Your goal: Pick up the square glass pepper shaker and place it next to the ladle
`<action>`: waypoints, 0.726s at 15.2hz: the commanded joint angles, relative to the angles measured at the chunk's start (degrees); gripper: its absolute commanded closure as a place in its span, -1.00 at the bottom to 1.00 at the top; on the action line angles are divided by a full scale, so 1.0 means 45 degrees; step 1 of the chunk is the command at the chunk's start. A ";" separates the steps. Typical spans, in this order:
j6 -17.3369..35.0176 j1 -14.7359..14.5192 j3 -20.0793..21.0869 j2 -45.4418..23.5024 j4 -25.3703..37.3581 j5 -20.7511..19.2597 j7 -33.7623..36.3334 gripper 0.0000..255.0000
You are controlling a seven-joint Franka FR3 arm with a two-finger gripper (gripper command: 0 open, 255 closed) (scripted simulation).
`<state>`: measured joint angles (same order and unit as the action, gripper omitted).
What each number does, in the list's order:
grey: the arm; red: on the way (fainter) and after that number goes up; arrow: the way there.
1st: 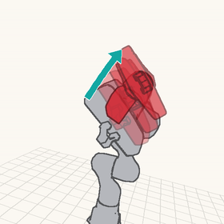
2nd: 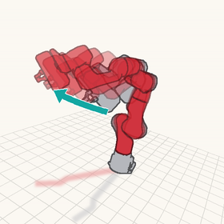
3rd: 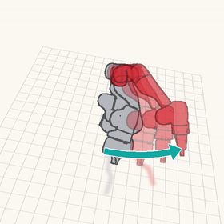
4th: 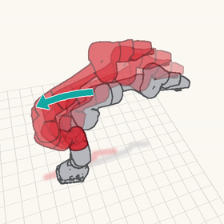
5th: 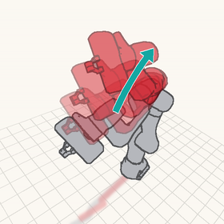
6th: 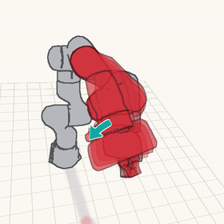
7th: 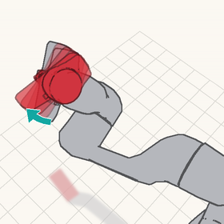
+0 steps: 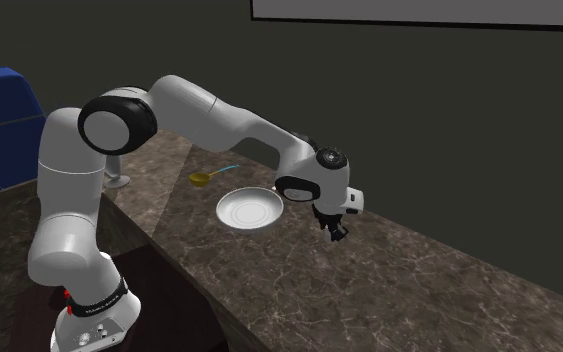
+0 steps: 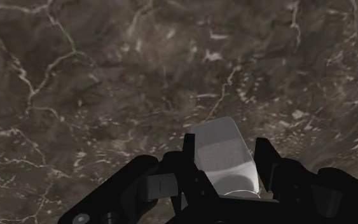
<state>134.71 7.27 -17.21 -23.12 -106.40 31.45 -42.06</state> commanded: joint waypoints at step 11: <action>-0.0833 -0.0133 -0.0234 0.0631 0.0308 -0.0548 0.0555 1.00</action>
<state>131.45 6.79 -18.11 -20.81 -105.02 29.35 -39.92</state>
